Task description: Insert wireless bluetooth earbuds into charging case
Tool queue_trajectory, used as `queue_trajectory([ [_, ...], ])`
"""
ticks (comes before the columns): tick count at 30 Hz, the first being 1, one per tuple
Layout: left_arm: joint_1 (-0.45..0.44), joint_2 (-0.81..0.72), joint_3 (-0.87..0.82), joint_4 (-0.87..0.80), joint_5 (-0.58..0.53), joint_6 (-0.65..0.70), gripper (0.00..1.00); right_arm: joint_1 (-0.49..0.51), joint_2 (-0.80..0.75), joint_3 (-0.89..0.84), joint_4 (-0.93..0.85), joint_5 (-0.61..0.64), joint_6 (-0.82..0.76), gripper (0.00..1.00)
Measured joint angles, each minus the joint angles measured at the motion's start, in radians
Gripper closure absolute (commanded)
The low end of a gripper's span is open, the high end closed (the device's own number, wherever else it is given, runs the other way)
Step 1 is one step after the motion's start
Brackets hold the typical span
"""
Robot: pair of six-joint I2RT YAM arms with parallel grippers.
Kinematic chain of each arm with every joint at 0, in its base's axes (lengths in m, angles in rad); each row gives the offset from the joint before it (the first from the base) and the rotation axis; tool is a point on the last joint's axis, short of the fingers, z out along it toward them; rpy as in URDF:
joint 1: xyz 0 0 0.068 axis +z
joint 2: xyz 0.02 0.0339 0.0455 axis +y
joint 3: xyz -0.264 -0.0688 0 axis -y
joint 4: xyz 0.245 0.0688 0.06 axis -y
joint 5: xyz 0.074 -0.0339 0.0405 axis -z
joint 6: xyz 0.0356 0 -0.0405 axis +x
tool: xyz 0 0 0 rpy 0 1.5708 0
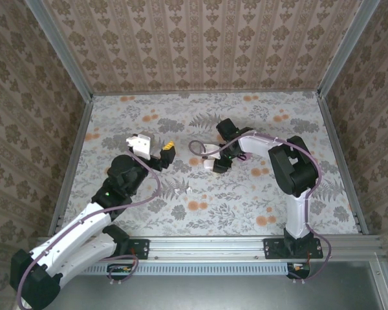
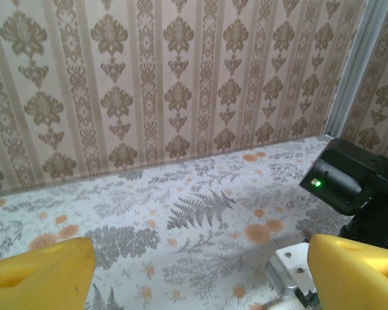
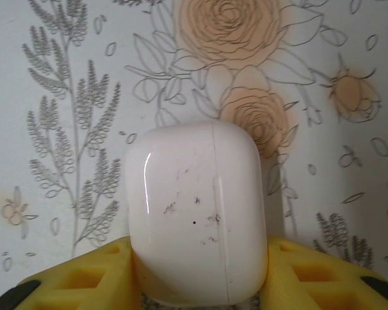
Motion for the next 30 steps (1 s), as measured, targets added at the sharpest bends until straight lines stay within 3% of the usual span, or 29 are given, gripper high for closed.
queue_trajectory([
  [6,0.029,0.085,0.067,-0.117,0.011,-0.120,0.16,0.004,-0.090,-0.084,0.057,-0.015,0.047,0.56],
  [11,0.082,0.168,0.101,-0.169,0.100,-0.245,0.17,0.004,-0.218,-0.151,0.135,-0.023,0.109,0.55],
  [19,0.098,0.291,0.121,-0.127,0.390,-0.323,0.17,0.019,-0.466,-0.259,0.255,-0.037,0.206,0.55],
  [30,0.090,0.451,0.270,-0.070,0.700,-0.333,0.24,0.047,-0.630,-0.314,0.316,-0.036,0.244,0.55],
])
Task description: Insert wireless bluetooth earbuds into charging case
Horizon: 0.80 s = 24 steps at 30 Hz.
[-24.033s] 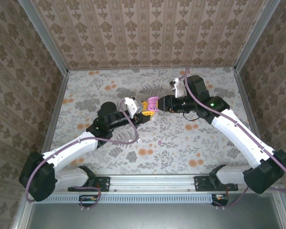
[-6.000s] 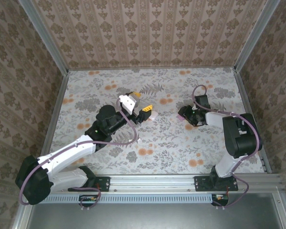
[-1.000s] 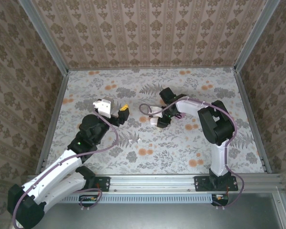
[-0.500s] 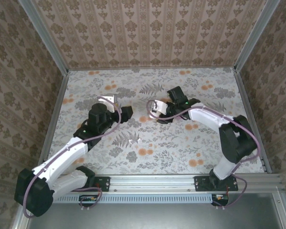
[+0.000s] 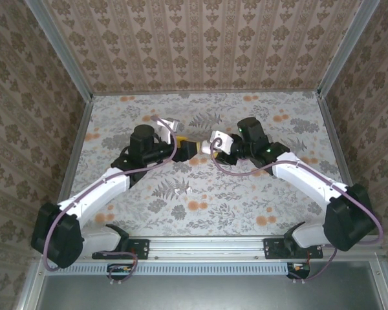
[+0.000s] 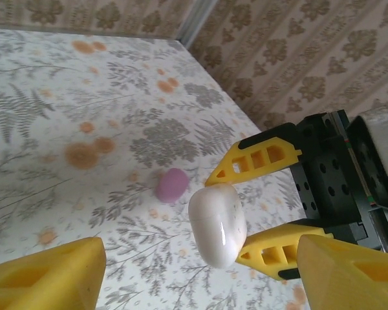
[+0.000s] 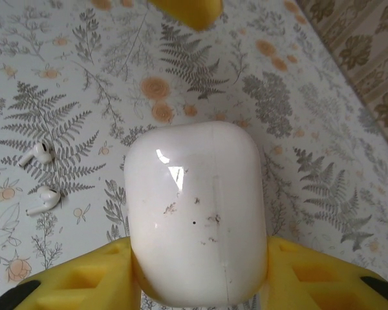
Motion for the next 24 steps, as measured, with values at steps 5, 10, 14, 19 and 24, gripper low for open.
queue_trajectory([
  [5,-0.015,0.058,0.039,0.004,0.073,-0.007,0.29,0.003,-0.041,-0.011,0.021,0.000,0.007,0.55],
  [10,-0.035,0.097,0.068,0.011,0.121,-0.007,0.36,0.007,-0.050,-0.017,0.026,0.000,0.025,0.55],
  [14,-0.047,0.116,0.085,0.013,0.140,-0.006,0.42,0.012,-0.059,-0.029,0.039,0.000,0.030,0.55],
  [19,-0.052,0.137,0.110,0.013,0.152,-0.006,0.46,0.012,-0.068,-0.029,0.051,0.003,0.033,0.55],
  [24,-0.055,0.154,0.130,0.013,0.164,-0.007,0.51,0.016,-0.077,-0.029,0.065,0.008,0.035,0.55],
])
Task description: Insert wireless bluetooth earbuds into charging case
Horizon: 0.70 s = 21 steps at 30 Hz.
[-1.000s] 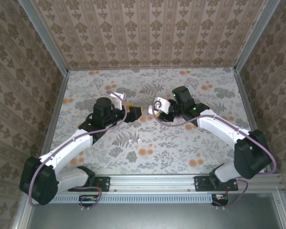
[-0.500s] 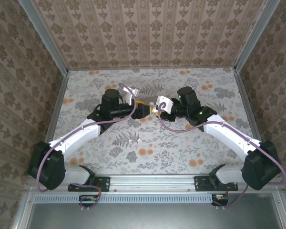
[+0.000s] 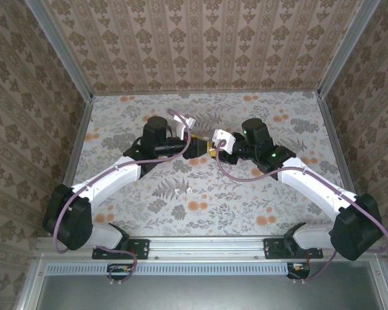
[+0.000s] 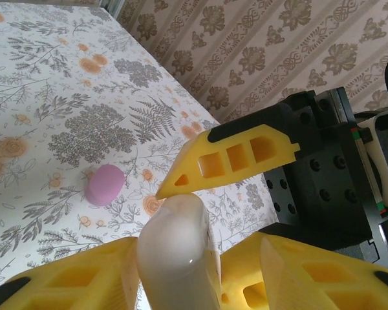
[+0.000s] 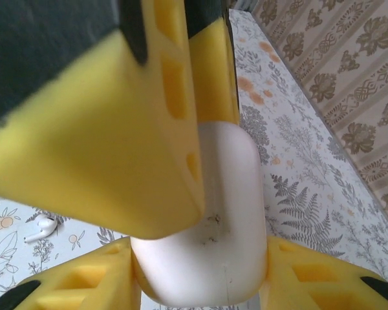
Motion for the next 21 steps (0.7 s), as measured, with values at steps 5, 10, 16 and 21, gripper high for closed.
queue_trajectory([
  [5,-0.009,0.009,0.002,-0.015,0.010,0.000,0.53,0.000,-0.008,-0.002,0.008,0.008,0.011,0.55],
  [10,-0.011,0.011,0.003,-0.029,0.013,0.000,0.61,0.000,-0.008,-0.002,0.014,0.010,0.013,0.55],
  [16,-0.011,0.019,0.012,-0.039,0.013,0.000,0.64,0.001,-0.008,-0.002,0.015,0.011,0.013,0.55],
  [21,-0.011,0.026,0.017,-0.040,0.013,0.000,0.67,0.007,-0.014,-0.007,0.023,0.011,0.013,0.55],
])
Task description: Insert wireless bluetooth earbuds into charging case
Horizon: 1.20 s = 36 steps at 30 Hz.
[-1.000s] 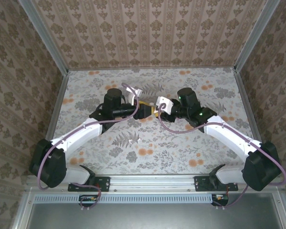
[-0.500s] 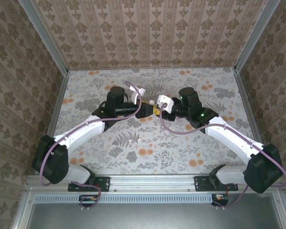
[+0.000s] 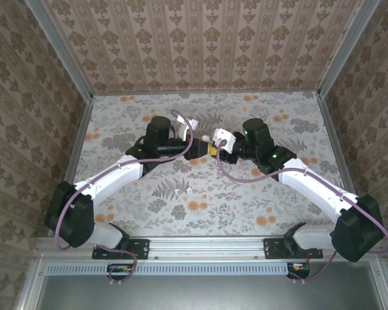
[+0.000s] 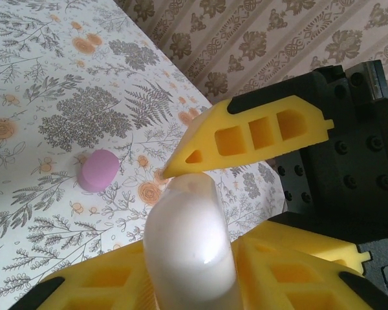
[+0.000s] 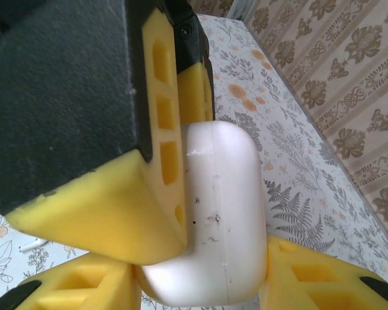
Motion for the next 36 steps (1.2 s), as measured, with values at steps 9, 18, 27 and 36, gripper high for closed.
queue_trajectory([
  [9,0.000,0.000,0.000,0.003,0.003,-0.010,0.79,0.000,-0.005,-0.008,0.011,0.011,-0.003,0.48],
  [18,-0.001,-0.038,-0.029,0.059,-0.029,0.026,0.80,0.000,-0.123,-0.071,0.069,0.018,0.111,0.27],
  [27,-0.037,-0.241,-0.208,0.327,-0.127,0.270,0.81,-0.128,-0.261,-0.041,0.098,0.014,0.669,0.27],
  [36,-0.060,-0.263,-0.224,0.436,-0.180,0.412,0.80,-0.209,-0.168,0.060,0.043,-0.179,1.240,0.32],
])
